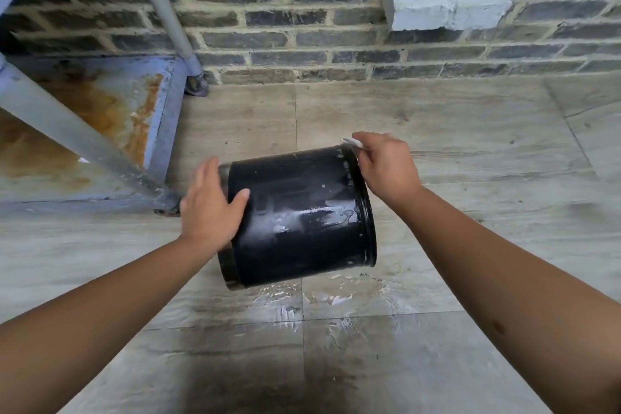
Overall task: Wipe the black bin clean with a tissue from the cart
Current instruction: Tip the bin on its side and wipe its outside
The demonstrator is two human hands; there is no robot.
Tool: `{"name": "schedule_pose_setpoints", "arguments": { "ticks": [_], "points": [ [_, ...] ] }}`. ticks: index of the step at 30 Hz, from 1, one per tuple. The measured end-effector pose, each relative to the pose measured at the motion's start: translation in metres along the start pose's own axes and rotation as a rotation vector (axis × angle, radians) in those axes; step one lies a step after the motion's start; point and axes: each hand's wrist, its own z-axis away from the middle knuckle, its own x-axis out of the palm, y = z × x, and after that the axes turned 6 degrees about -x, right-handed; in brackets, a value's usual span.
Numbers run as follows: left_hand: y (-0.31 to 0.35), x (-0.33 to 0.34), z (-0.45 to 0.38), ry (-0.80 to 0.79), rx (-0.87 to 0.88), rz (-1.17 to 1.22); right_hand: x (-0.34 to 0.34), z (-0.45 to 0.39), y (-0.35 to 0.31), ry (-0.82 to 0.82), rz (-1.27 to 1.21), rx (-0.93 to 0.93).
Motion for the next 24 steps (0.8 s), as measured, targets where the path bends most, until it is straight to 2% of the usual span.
{"name": "schedule_pose_setpoints", "arguments": {
  "ticks": [2, 3, 6, 9, 12, 17, 19, 24],
  "points": [
    [0.015, 0.005, 0.006, -0.032, 0.249, -0.128, 0.002, -0.004, 0.004, -0.008, 0.018, 0.019],
    [0.02, 0.012, 0.008, -0.082, 0.3, -0.186, 0.003, -0.006, 0.006, -0.007, 0.018, 0.026],
    [0.021, 0.031, 0.015, -0.197, 0.334, -0.415, 0.006, -0.013, 0.008, -0.048, 0.05, 0.044],
    [0.011, 0.04, 0.021, -0.154, 0.391, -0.554, 0.01, -0.027, 0.006, -0.148, 0.102, -0.026],
    [0.008, 0.043, 0.02, -0.149, 0.411, -0.559, 0.019, -0.042, -0.001, -0.335, 0.155, -0.152],
    [0.012, 0.04, 0.007, -0.166, 0.429, -0.549, 0.036, -0.051, -0.006, -0.593, 0.212, -0.112],
    [0.012, 0.039, 0.004, -0.169, 0.439, -0.55, 0.038, -0.047, -0.002, -0.618, 0.223, -0.104],
    [0.017, 0.036, -0.019, -0.181, 0.451, -0.53, 0.028, -0.026, -0.005, -0.533, 0.3, -0.174]
  ]
}}
